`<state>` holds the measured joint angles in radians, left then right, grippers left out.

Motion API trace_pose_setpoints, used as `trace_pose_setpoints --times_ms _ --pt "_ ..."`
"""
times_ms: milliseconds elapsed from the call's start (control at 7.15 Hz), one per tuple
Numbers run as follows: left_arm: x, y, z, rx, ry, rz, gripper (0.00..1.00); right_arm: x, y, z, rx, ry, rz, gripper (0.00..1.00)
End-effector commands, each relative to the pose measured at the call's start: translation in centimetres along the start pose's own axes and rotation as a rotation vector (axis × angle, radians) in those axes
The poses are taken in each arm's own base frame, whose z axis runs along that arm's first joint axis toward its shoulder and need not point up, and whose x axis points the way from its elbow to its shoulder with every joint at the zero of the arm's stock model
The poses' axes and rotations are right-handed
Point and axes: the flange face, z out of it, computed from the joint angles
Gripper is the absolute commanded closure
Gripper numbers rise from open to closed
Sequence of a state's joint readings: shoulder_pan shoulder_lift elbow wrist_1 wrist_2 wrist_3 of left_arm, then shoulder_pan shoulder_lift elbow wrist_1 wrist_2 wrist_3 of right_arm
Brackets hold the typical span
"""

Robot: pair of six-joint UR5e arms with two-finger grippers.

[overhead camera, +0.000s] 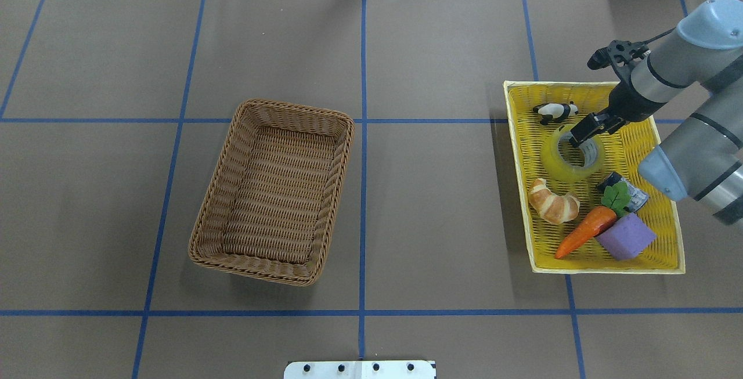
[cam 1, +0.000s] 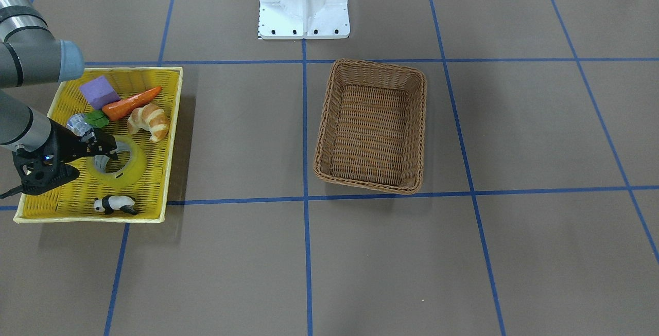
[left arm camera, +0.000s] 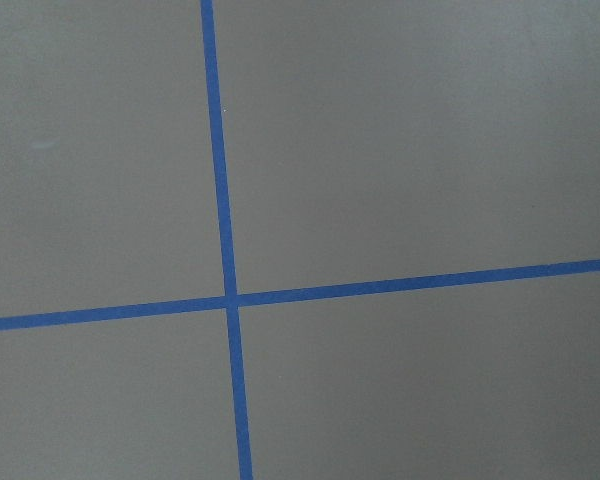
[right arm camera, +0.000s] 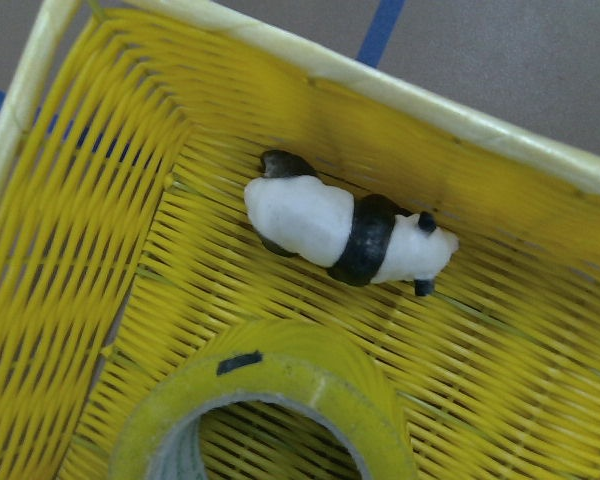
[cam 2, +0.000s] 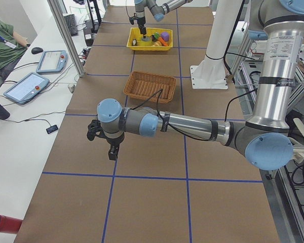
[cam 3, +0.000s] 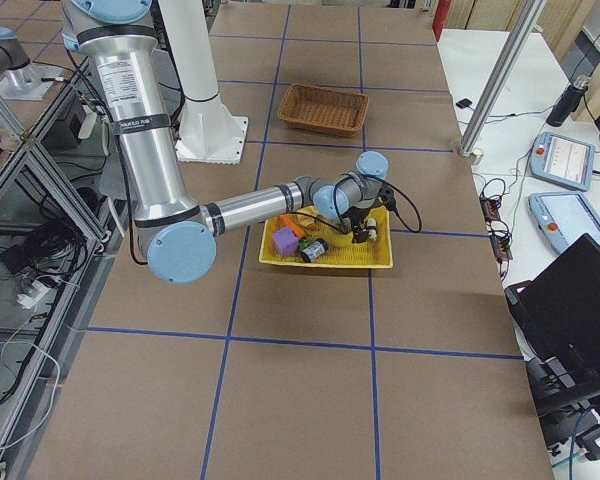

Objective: Move tape to another basket

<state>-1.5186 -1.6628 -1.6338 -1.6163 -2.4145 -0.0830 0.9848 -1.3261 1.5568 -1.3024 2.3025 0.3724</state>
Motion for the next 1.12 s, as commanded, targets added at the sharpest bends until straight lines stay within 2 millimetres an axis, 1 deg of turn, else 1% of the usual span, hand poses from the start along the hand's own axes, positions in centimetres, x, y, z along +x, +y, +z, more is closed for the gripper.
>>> trace_pose_setpoints --times_ms 0,140,280,420,559,699,839,979 --pt "-0.1 0.0 0.1 -0.002 0.000 0.001 0.02 0.1 0.0 0.8 -0.016 0.001 0.011 0.20" --pt "-0.2 0.1 0.2 -0.003 0.000 0.000 0.02 0.2 0.0 0.9 -0.017 0.002 0.003 0.47" --pt "-0.2 0.1 0.2 -0.003 0.001 0.003 0.02 0.4 0.0 1.0 -0.017 0.008 0.003 0.71" --pt "-0.2 0.1 0.2 -0.003 0.001 0.005 0.02 0.5 -0.1 1.2 -0.011 0.030 -0.008 0.90" --pt "-0.2 0.1 0.2 -0.003 0.001 0.006 0.02 0.4 -0.1 1.2 -0.009 0.035 -0.044 1.00" --pt "-0.2 0.1 0.2 -0.003 0.001 0.006 0.02 -0.1 -0.3 0.4 0.006 0.028 -0.057 1.00" --pt "-0.2 0.1 0.2 -0.003 0.001 0.008 0.02 -0.5 -1.7 -3.1 0.063 0.008 -0.059 1.00" --pt "0.1 -0.1 -0.1 0.003 0.000 0.013 0.02 0.2 -2.0 -6.8 0.094 -0.073 -0.032 1.00"
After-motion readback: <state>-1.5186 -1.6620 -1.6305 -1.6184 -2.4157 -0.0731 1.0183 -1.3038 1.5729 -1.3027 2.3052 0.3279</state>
